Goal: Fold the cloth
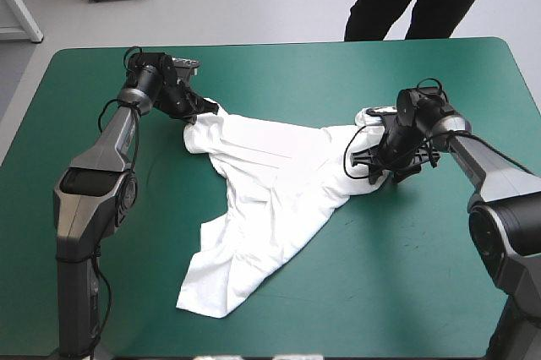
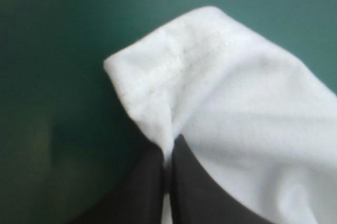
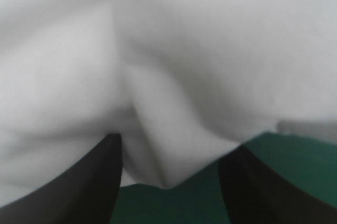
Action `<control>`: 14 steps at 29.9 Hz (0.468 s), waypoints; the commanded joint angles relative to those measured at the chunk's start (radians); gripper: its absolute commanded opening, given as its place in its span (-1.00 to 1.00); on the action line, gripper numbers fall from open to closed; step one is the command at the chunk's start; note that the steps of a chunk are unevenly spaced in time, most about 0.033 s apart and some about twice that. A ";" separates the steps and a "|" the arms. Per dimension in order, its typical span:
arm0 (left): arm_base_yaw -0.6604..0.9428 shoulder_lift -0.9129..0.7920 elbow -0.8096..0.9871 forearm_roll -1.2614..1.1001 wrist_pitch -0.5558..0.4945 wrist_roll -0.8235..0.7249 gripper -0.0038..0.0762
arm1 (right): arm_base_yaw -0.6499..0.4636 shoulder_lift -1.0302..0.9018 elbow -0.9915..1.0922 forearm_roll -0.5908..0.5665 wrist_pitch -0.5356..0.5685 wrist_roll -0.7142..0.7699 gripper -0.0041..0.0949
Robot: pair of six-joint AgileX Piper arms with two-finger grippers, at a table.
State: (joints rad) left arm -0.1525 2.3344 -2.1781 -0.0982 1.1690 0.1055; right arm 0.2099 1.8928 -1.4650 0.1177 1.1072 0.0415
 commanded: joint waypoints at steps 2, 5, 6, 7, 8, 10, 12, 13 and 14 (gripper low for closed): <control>0.000 -0.058 -0.022 -0.025 0.000 -0.005 -0.93 | -0.003 -0.011 -0.023 0.003 -0.023 0.000 0.03; 0.000 -0.058 -0.022 -0.025 -0.004 -0.005 -0.93 | -0.003 0.004 -0.023 0.005 -0.033 0.007 -0.21; 0.000 -0.058 -0.022 -0.027 -0.004 -0.005 -0.93 | -0.003 0.004 -0.023 0.011 -0.033 0.008 -0.36; 0.000 -0.058 -0.022 -0.027 -0.004 -0.005 -0.93 | -0.003 0.004 -0.023 0.014 -0.033 0.006 -0.54; 0.000 -0.058 -0.023 -0.027 0.001 -0.005 -0.93 | -0.003 0.002 -0.023 0.016 -0.033 0.001 -0.71; 0.000 -0.064 -0.024 -0.027 0.008 -0.005 -0.93 | -0.003 -0.008 -0.023 0.016 -0.033 -0.004 -0.94; 0.000 -0.077 -0.026 -0.027 0.017 -0.003 -0.93 | -0.003 -0.023 -0.025 0.014 -0.029 -0.007 -0.94; 0.000 -0.086 -0.026 -0.027 0.023 0.000 -0.93 | -0.003 -0.033 -0.025 0.010 -0.025 -0.007 -0.94; 0.000 -0.096 -0.028 -0.027 0.036 0.010 -0.93 | -0.003 -0.043 -0.027 0.002 -0.023 -0.007 -0.94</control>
State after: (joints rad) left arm -0.1515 2.3323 -2.1793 -0.1005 1.1756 0.1066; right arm 0.2085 1.9162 -1.4725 0.1440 1.0969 0.0454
